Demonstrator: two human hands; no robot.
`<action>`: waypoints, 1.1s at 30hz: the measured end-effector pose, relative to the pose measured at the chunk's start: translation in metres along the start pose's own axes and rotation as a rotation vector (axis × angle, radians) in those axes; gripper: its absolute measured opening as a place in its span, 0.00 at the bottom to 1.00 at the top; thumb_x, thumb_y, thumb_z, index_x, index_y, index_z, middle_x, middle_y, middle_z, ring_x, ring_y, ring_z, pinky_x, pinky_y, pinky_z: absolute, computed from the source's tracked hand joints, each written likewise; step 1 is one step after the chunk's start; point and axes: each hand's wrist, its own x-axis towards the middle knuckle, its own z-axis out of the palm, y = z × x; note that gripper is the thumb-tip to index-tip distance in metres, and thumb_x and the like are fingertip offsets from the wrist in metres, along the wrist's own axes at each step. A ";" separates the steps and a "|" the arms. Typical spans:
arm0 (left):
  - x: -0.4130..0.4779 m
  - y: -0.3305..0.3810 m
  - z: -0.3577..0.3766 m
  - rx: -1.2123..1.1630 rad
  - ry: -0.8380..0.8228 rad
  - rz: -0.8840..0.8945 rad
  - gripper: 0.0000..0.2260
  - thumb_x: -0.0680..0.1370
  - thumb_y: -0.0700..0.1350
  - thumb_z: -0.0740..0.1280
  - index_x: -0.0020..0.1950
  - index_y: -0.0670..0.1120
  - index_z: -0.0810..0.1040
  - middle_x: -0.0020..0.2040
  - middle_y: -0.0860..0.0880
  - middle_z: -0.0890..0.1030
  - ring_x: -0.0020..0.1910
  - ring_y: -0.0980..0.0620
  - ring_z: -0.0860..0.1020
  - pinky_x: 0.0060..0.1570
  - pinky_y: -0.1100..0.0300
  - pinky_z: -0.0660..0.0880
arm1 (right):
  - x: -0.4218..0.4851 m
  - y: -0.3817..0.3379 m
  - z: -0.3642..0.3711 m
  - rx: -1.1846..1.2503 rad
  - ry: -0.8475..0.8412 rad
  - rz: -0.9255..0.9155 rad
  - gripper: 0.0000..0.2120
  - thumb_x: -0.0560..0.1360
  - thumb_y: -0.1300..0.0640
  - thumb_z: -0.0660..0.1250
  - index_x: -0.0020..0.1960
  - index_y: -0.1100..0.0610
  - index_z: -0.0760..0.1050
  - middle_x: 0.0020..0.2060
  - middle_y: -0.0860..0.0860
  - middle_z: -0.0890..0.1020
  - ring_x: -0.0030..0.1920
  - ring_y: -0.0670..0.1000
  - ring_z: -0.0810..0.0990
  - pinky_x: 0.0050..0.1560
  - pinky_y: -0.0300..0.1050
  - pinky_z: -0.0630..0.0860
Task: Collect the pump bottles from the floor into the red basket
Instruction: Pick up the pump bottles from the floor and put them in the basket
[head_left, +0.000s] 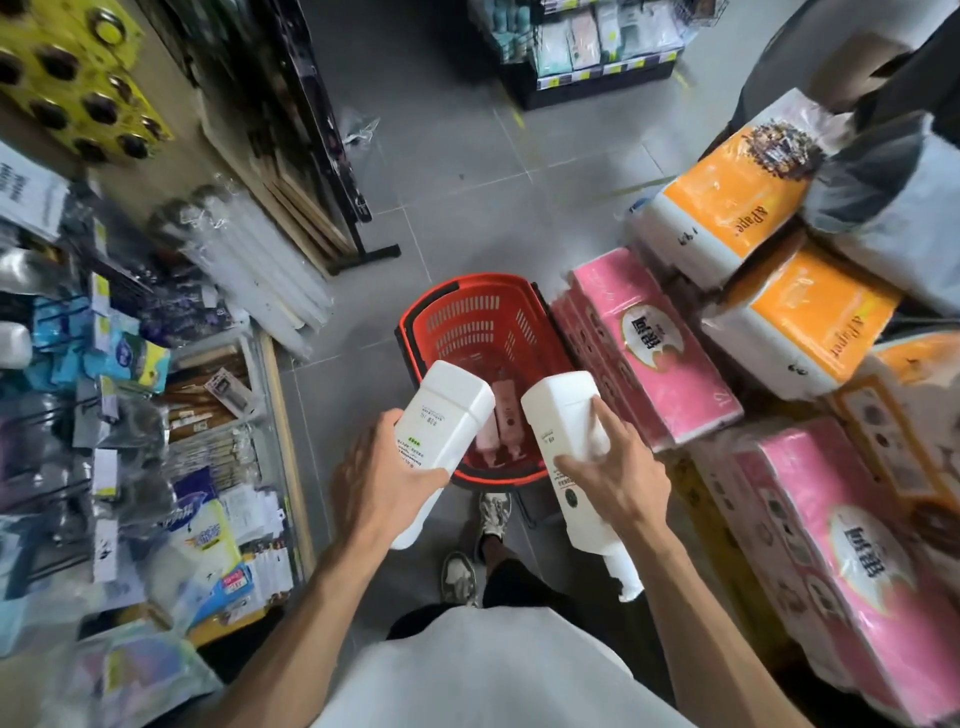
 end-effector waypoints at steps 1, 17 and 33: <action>0.009 0.005 0.002 0.003 -0.007 -0.013 0.32 0.62 0.54 0.78 0.63 0.56 0.70 0.54 0.54 0.79 0.50 0.48 0.76 0.43 0.54 0.74 | 0.011 0.000 0.000 0.016 -0.007 0.003 0.44 0.67 0.39 0.75 0.79 0.39 0.60 0.64 0.49 0.77 0.55 0.53 0.81 0.54 0.53 0.79; 0.159 0.046 0.066 -0.044 -0.089 -0.104 0.33 0.62 0.51 0.77 0.65 0.55 0.70 0.55 0.54 0.78 0.52 0.48 0.77 0.52 0.48 0.76 | 0.169 -0.018 0.036 0.046 -0.068 0.077 0.45 0.68 0.41 0.76 0.80 0.39 0.58 0.69 0.49 0.75 0.59 0.57 0.81 0.57 0.56 0.75; 0.316 0.008 0.254 -0.187 -0.088 -0.381 0.35 0.64 0.55 0.77 0.66 0.51 0.66 0.56 0.53 0.77 0.52 0.46 0.78 0.43 0.55 0.70 | 0.326 0.026 0.181 0.063 -0.078 0.182 0.39 0.67 0.42 0.77 0.73 0.42 0.63 0.67 0.45 0.77 0.57 0.49 0.81 0.50 0.47 0.68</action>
